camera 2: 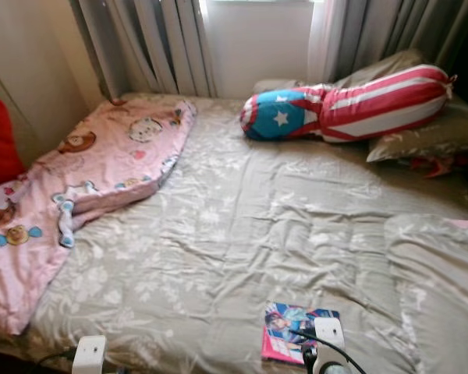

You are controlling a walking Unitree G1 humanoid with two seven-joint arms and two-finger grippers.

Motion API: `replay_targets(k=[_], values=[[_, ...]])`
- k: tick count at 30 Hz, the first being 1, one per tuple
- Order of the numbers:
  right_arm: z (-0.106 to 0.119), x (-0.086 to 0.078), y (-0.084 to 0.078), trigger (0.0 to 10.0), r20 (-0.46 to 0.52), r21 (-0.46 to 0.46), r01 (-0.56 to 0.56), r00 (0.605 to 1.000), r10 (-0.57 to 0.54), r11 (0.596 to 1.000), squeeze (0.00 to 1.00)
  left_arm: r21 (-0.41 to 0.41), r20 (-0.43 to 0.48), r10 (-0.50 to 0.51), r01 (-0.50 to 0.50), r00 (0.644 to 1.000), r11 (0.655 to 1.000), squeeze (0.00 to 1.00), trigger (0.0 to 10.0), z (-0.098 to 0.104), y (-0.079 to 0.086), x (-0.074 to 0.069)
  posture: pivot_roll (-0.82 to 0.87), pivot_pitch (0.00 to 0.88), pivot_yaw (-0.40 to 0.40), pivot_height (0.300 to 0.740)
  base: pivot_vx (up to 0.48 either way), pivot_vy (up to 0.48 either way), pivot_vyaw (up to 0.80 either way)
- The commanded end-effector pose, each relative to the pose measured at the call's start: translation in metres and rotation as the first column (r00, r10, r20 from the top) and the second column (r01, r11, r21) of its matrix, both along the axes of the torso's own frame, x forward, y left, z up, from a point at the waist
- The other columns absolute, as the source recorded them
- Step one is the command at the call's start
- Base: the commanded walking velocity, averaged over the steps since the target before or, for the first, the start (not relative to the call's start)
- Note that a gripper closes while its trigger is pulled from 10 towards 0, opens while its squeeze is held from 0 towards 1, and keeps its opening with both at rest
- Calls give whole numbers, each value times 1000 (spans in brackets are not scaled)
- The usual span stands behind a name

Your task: Clean up the room

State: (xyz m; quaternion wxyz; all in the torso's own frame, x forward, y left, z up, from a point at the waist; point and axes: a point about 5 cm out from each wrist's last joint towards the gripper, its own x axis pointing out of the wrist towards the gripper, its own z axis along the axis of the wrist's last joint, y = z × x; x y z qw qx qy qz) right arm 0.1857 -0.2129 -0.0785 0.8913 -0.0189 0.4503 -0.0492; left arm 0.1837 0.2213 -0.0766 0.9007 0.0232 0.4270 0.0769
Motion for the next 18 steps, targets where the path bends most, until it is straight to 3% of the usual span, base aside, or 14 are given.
replay_targets(k=[1,10,18], values=[[-2,-5,-4,10000,-14,-2,33,999,-33,999,0,-8,-22,4,-4,1000,1000,0,10000,-2,-1,-4,-58,0,22,740,0,352,0],[-2,-5,-5,10000,-20,-5,31,999,-31,1000,0,3,-30,23,-23,999,1000,0,10000,-2,14,-10,-58,0,21,740,0,355,0],[-2,-5,-6,10000,-23,-11,24,999,-25,1000,0,-1,-30,21,-21,999,1000,0,10000,-2,11,-9,-59,0,19,740,0,354,0]])
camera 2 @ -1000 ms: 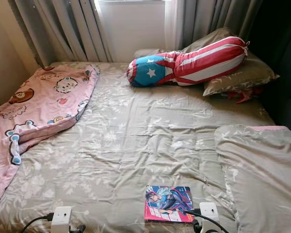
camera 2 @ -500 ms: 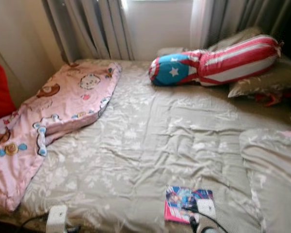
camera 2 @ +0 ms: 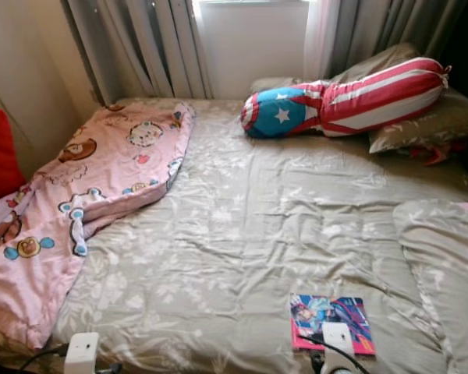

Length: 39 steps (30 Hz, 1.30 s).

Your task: Clean up the room

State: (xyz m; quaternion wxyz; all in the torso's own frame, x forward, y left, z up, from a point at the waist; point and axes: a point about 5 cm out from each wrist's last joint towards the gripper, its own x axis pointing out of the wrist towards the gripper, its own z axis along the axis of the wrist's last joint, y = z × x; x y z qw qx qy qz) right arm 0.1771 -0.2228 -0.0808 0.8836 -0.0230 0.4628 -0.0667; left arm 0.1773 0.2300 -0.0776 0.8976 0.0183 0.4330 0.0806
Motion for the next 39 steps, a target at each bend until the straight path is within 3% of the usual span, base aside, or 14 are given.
replay_targets(k=[1,10,18,22,25,39], values=[[1,4,4,10000,6,11,-6,1000,6,1000,0,4,-17,7,-7,1000,1000,0,10000,-1,0,-2,-59,0,20,740,0,356,0],[1,4,4,10000,6,13,-6,1000,6,1000,0,-6,-6,-6,6,1000,1000,0,10000,-1,-16,6,-59,0,19,740,0,401,0],[1,5,4,10000,7,19,-8,1000,8,1000,0,-7,-3,-10,10,1000,1000,0,10000,-1,-20,7,-59,0,19,740,0,438,0],[1,5,4,10000,7,17,-8,1000,8,1000,0,-7,-2,-8,8,1000,1000,0,10000,-1,-20,7,-58,0,17,740,0,438,0],[1,5,4,10000,7,16,-9,1000,9,1000,0,1,-4,2,-2,1000,1000,0,10000,-1,-9,3,-58,0,17,740,0,437,0],[2,5,4,10000,12,12,-10,1000,10,1000,0,7,-11,7,-7,1000,1000,0,10000,-2,-7,1,-56,0,12,740,0,437,0]])
